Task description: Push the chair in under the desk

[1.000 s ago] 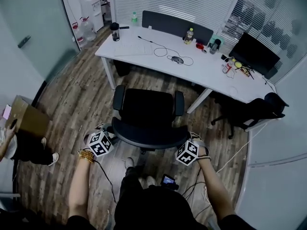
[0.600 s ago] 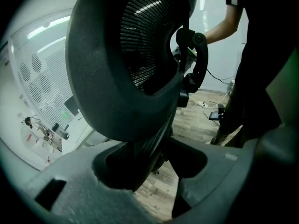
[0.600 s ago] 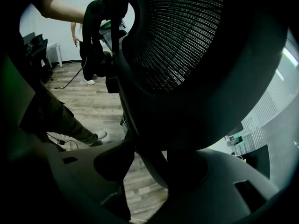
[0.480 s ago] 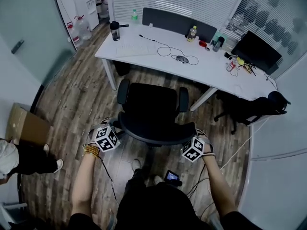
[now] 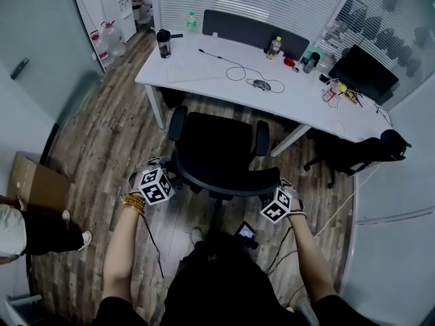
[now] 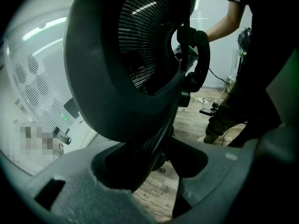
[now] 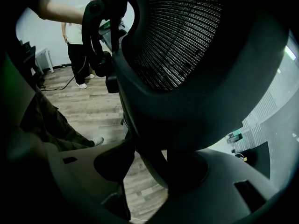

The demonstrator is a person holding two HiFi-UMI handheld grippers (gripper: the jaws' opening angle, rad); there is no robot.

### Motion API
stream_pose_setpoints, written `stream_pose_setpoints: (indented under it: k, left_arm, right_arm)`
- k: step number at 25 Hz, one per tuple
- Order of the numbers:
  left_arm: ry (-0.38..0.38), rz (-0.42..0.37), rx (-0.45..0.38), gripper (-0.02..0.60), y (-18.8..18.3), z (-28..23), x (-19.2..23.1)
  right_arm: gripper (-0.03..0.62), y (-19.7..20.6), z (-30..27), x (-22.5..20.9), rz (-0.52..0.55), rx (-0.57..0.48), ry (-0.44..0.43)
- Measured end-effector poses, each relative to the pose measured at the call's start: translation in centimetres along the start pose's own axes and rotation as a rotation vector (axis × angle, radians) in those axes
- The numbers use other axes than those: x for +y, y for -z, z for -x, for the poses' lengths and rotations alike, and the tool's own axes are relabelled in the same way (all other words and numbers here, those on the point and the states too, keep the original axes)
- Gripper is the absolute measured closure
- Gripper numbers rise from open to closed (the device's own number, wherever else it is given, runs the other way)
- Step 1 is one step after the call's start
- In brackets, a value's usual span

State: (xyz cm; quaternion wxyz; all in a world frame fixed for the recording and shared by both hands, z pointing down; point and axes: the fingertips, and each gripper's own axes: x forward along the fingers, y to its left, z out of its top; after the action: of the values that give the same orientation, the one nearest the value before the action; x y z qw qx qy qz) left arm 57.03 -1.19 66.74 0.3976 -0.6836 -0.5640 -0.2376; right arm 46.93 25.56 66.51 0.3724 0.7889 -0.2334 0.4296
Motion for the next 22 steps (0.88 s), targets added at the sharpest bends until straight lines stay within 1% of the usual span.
stream_pose_setpoints:
  k: [5, 9, 22]
  left_arm:
    - [0.023, 0.003, 0.023, 0.334, 0.0, -0.8, 2.3]
    - [0.013, 0.008, 0.023, 0.331, 0.5, -1.3, 4.2]
    - [-0.003, 0.033, 0.05, 0.327, -0.8, -4.9, 10.8]
  right_arm:
    - [0.373, -0.8, -0.9, -1.4, -0.017, 0.005, 0.014]
    - [0.373, -1.9, -2.0, -2.5, -0.013, -0.002, 0.024]
    - [0.373, -3.6, -5.4, -9.5, 0.008, -0.01, 0.023]
